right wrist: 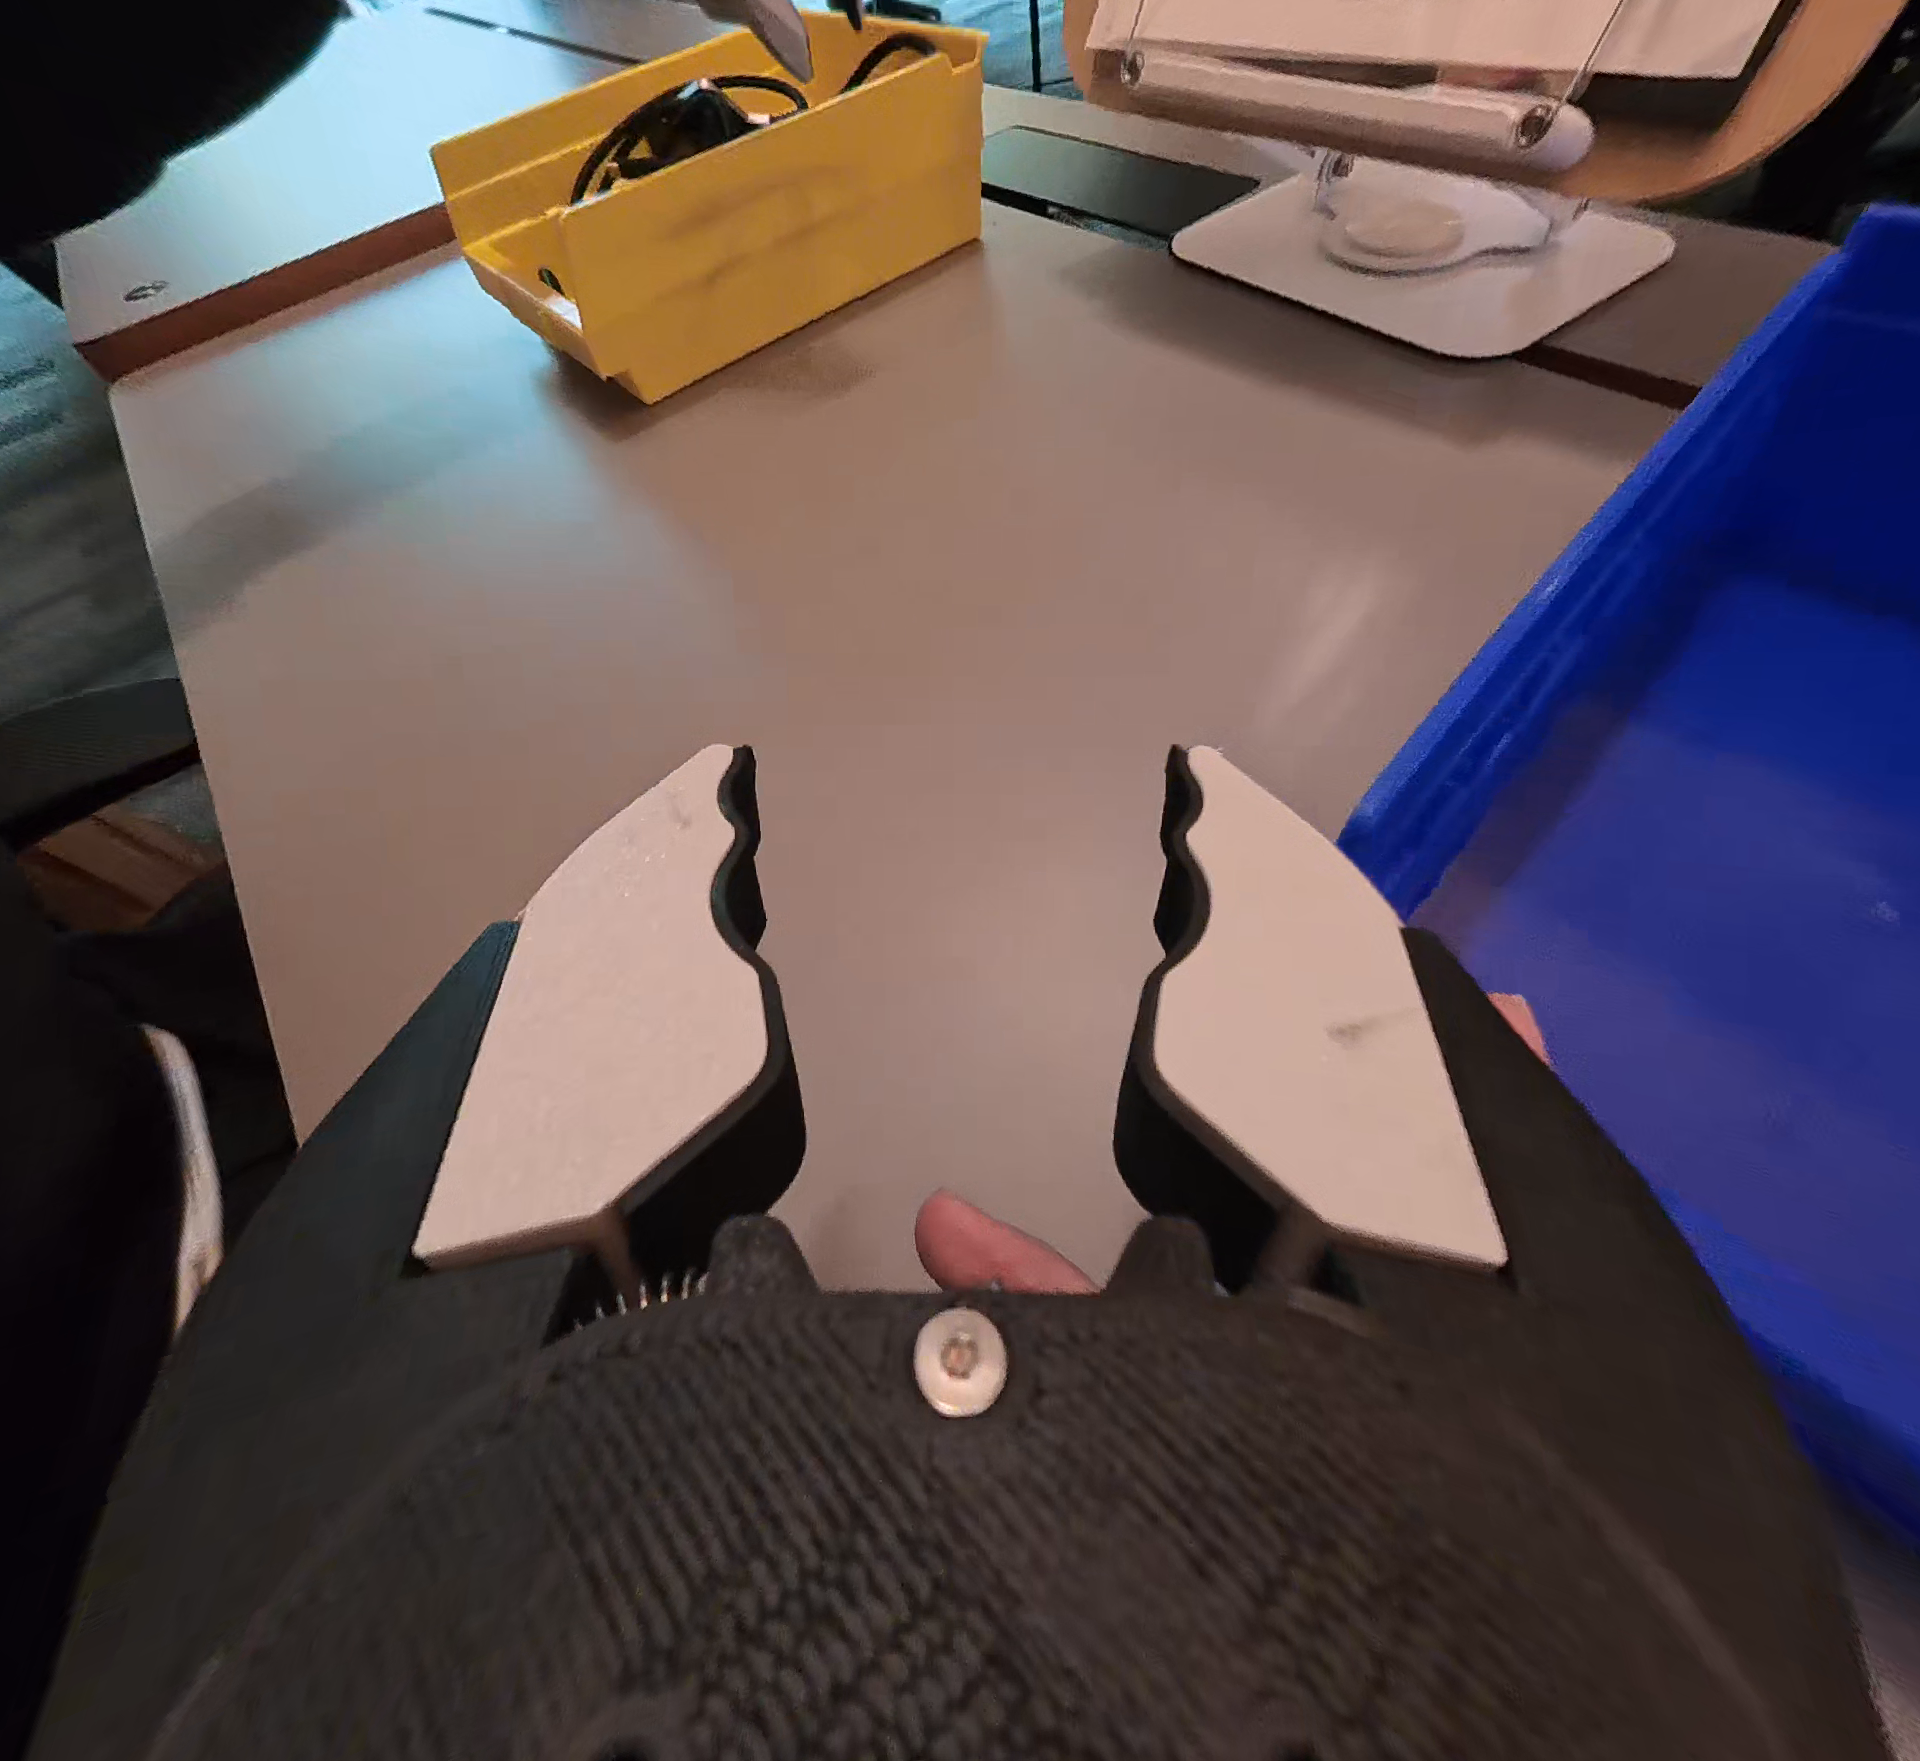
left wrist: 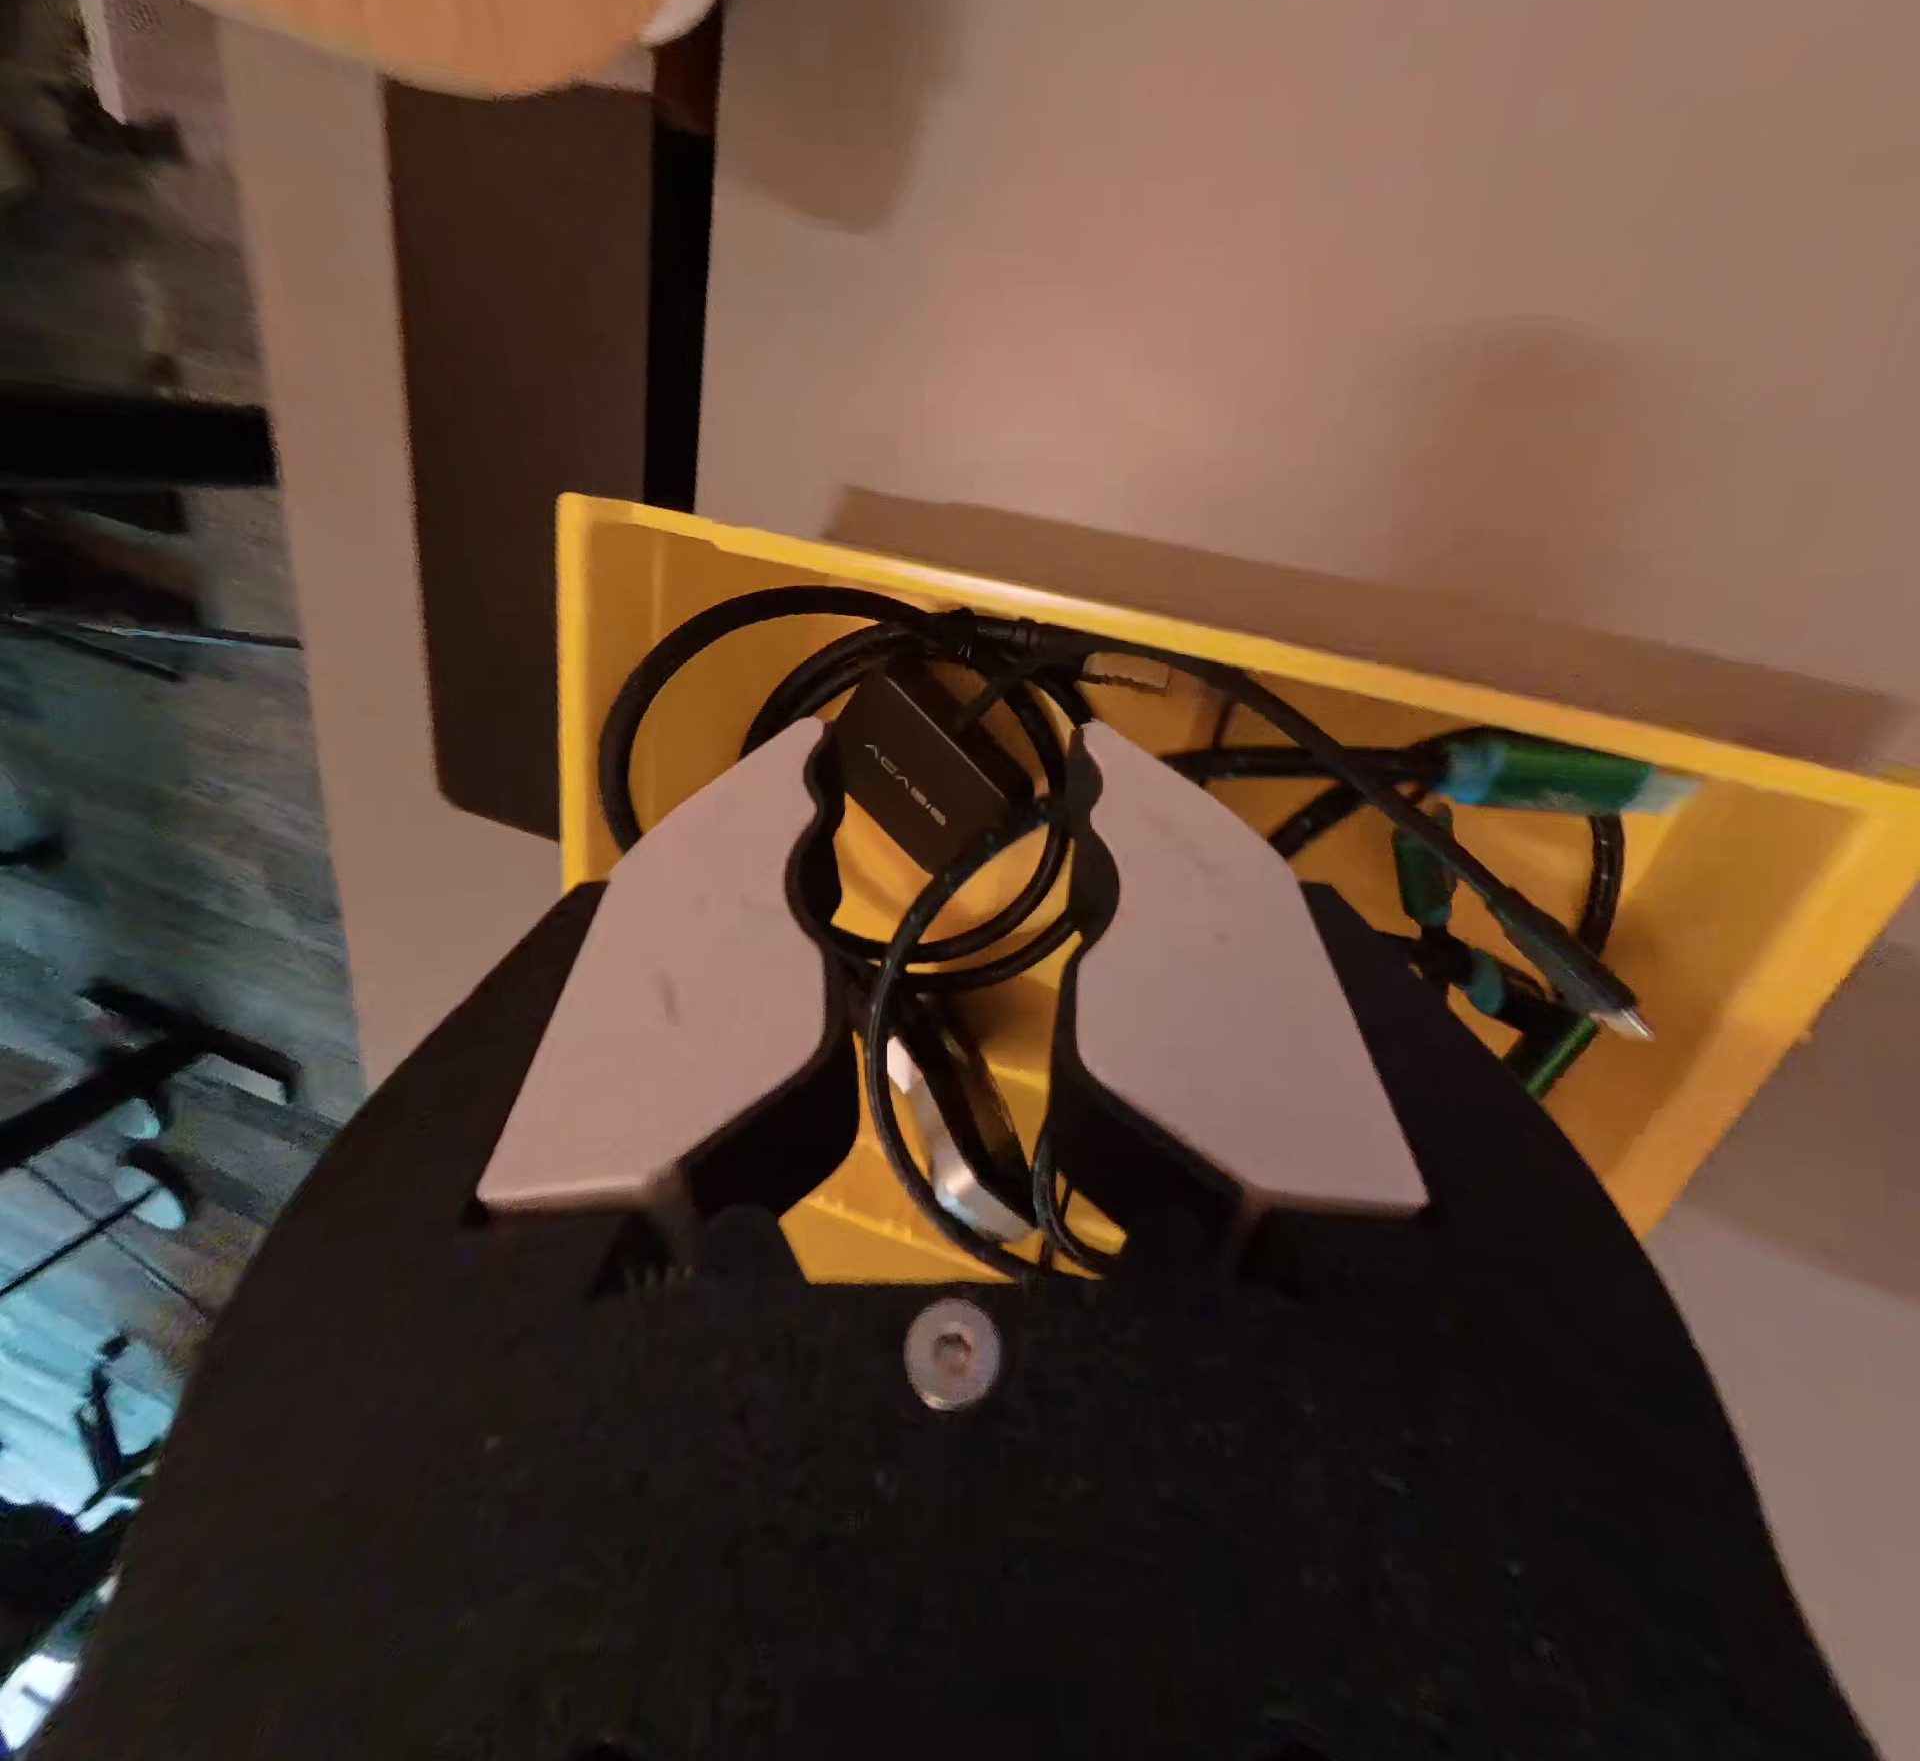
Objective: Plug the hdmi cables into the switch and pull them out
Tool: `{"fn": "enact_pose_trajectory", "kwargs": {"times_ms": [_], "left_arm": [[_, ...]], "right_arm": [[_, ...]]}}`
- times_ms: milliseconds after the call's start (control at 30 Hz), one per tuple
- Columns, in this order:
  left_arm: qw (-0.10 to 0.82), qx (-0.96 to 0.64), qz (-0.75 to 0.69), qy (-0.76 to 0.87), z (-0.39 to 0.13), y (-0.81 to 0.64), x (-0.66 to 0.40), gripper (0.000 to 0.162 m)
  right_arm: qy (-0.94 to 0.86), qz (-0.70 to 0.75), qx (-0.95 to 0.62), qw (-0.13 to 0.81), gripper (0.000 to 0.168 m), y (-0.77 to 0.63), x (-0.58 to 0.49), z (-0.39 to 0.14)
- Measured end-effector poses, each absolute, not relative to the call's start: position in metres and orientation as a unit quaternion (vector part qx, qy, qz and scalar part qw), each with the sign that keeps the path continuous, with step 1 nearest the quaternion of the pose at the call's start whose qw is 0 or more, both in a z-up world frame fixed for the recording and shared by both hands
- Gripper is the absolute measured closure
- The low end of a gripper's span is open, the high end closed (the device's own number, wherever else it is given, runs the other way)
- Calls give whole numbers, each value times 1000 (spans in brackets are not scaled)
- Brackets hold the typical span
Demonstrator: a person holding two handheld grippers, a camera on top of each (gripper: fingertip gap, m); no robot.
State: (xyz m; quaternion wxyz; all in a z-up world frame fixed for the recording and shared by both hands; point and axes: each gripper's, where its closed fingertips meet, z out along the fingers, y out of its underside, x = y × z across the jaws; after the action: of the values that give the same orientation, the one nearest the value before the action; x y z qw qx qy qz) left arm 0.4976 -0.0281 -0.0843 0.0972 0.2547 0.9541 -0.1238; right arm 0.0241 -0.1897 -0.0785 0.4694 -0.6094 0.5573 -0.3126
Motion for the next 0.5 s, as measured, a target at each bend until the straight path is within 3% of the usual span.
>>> {"fn": "enact_pose_trajectory", "kwargs": {"times_ms": [233, 367, 500], "left_arm": [[73, 255, -50, 963, -138, -28, 515, 126], [43, 252, -37, 966, -148, -24, 507, 147], [28, 241, -16, 970, -144, -14, 505, 149]], "right_arm": [[571, -322, -584, 478, 92, -205, 16, -77], [570, -312, -585, 486, 92, -207, 14, -80], [571, -310, -596, 472, 90, -209, 9, -87]]}}
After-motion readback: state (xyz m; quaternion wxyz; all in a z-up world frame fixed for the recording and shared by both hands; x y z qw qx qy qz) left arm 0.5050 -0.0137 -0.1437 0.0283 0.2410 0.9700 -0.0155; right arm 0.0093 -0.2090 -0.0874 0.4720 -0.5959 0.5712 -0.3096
